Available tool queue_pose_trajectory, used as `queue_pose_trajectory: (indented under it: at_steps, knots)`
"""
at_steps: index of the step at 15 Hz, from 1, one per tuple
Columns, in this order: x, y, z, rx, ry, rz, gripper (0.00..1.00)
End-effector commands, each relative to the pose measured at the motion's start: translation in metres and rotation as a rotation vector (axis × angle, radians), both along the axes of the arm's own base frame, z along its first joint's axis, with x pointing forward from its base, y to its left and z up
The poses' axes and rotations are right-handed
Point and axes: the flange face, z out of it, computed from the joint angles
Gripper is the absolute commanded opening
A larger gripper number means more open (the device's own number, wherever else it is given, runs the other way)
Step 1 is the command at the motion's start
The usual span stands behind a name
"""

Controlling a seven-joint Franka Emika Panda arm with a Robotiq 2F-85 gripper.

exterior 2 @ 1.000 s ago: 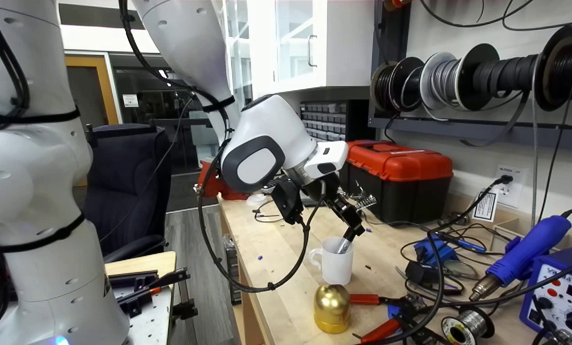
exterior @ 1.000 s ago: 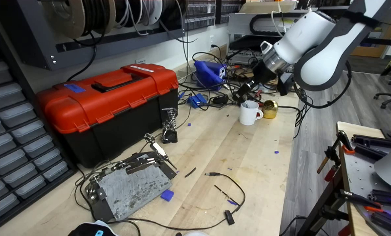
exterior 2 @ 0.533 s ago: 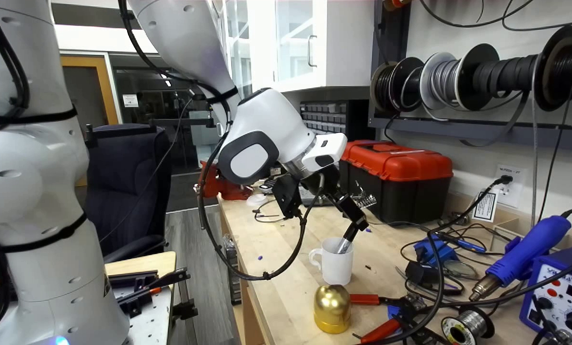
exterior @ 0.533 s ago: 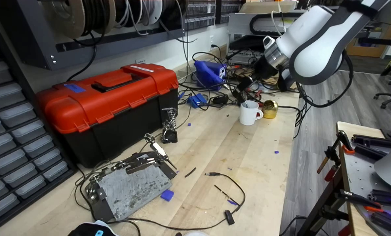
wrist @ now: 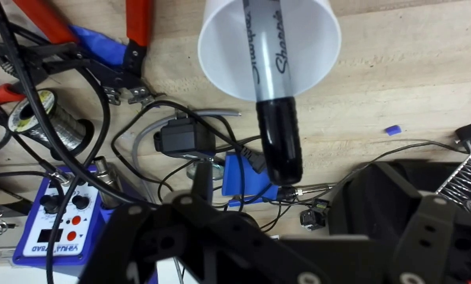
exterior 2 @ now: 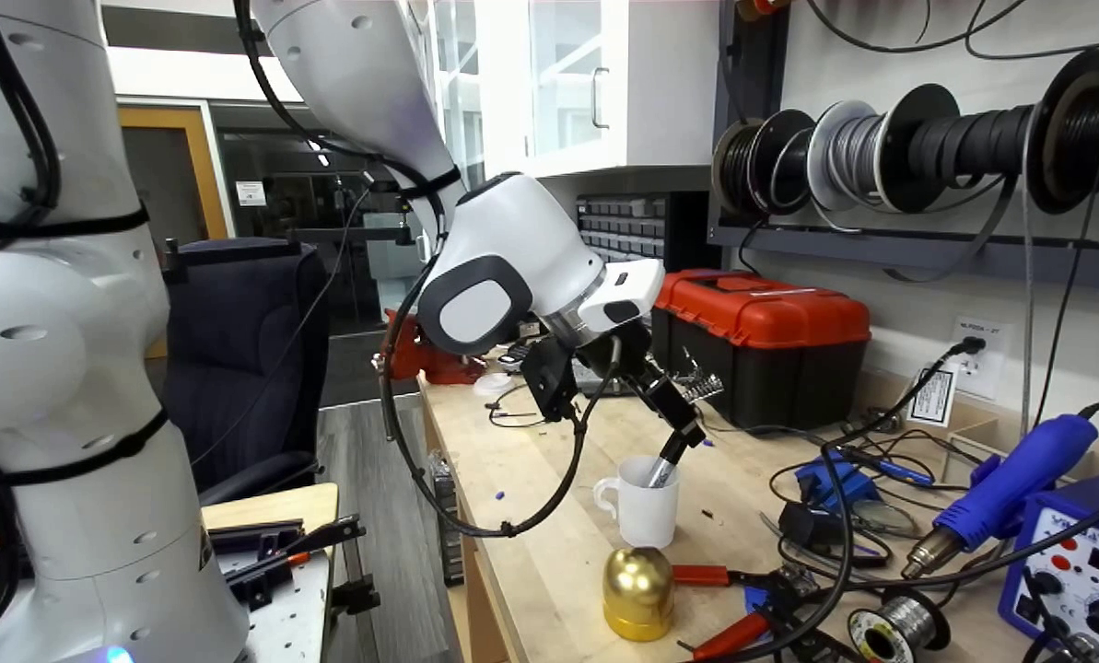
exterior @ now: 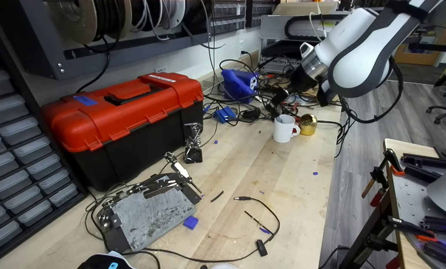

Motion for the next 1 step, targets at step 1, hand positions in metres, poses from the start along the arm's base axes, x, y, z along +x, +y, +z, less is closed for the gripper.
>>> queue_pose_trajectory:
  at_steps: [1]
  knots:
    - [0.0001, 0.0, 0.0, 0.0, 0.0, 0.0, 1.0]
